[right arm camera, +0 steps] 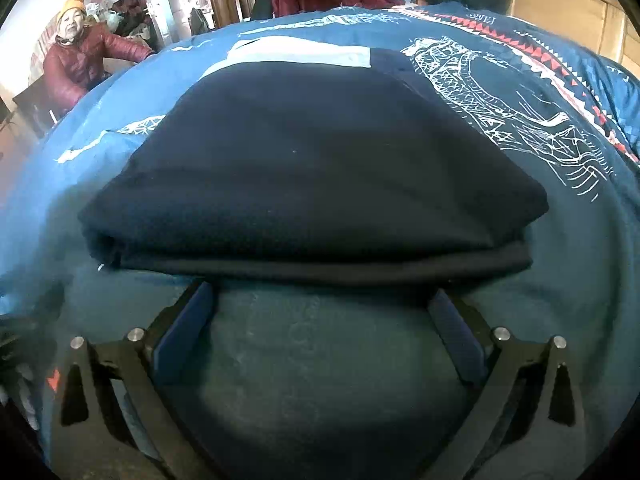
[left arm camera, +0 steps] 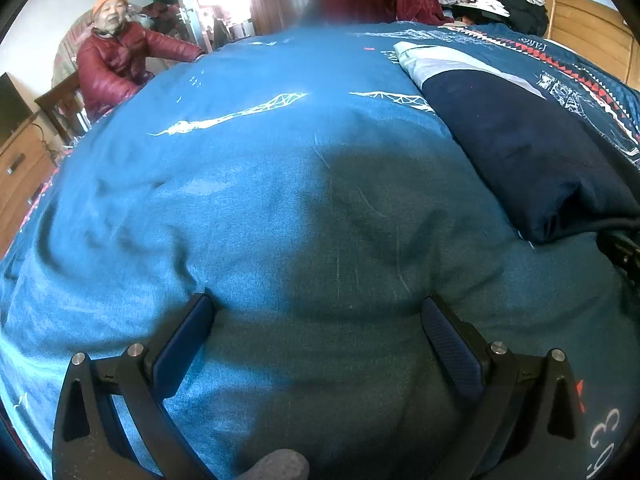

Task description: Fold large clothes

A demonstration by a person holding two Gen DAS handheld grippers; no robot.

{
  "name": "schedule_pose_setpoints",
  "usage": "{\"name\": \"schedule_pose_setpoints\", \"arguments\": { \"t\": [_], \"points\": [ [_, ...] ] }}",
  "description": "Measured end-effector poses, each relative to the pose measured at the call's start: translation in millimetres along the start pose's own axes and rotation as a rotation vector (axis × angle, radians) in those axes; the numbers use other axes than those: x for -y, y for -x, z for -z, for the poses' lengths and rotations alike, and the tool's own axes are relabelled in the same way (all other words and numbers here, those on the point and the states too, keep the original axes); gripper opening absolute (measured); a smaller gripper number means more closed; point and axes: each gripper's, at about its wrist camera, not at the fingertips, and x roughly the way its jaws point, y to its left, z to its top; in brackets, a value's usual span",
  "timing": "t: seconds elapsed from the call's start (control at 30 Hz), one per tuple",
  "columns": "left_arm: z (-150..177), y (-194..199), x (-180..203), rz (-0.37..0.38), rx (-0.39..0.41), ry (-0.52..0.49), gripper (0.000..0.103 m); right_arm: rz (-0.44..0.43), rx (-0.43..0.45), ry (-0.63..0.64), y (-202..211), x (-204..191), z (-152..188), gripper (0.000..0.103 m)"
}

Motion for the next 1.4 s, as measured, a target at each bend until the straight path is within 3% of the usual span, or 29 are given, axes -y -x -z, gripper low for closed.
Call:
{"name": "schedule_pose_setpoints", "arguments": {
  "t": [0.7, 1.4],
  "points": [
    [-3.1, -2.9, 9.1, -0.062, -0.002, -0.031, 0.103, 0.0, 0.0, 0.0, -0.3, 0.2, -0.1, 0.103],
    [-3.1, -2.3, 9.1, -0.044, 0.003, -0.01, 0.103, -0.001, 0.0, 0.0, -0.4, 0.2, 0.1, 0.103]
  ]
}}
